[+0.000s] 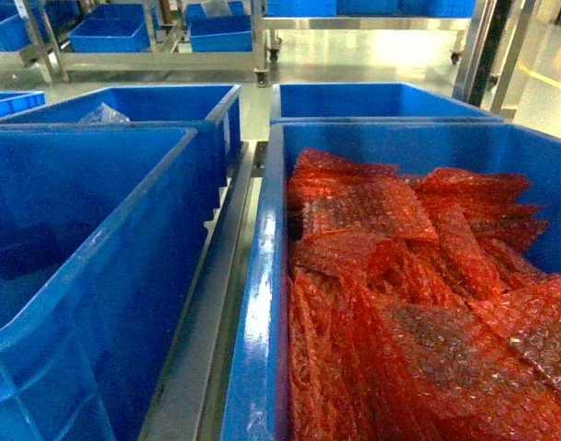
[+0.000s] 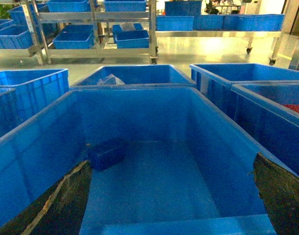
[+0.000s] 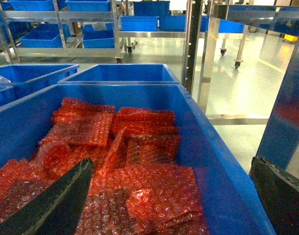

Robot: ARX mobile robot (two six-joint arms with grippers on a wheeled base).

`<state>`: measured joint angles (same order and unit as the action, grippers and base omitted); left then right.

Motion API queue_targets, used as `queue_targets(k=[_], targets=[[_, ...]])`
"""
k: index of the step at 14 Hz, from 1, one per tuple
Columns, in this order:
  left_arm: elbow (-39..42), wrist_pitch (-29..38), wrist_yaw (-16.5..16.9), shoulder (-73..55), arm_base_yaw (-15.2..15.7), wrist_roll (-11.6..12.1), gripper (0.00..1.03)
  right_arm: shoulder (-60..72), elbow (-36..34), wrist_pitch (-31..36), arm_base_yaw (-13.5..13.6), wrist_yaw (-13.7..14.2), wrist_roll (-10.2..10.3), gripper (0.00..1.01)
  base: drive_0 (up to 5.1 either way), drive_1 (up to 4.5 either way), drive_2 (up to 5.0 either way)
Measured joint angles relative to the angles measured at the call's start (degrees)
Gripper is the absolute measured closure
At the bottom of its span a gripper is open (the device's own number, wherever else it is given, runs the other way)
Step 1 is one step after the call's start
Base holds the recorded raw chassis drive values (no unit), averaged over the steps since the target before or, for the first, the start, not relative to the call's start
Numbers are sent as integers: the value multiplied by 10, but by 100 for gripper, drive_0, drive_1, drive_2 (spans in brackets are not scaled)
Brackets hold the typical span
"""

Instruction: Pick blue part to blue bin on bottom shelf

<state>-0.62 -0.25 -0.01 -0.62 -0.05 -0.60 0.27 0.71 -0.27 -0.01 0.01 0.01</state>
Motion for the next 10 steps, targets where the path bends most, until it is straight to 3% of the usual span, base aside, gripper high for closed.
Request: queue_targets(k=[10], targets=[[0, 0, 0, 0, 0, 0, 5, 0, 0, 0, 0, 0, 0, 3, 0, 0, 0]])
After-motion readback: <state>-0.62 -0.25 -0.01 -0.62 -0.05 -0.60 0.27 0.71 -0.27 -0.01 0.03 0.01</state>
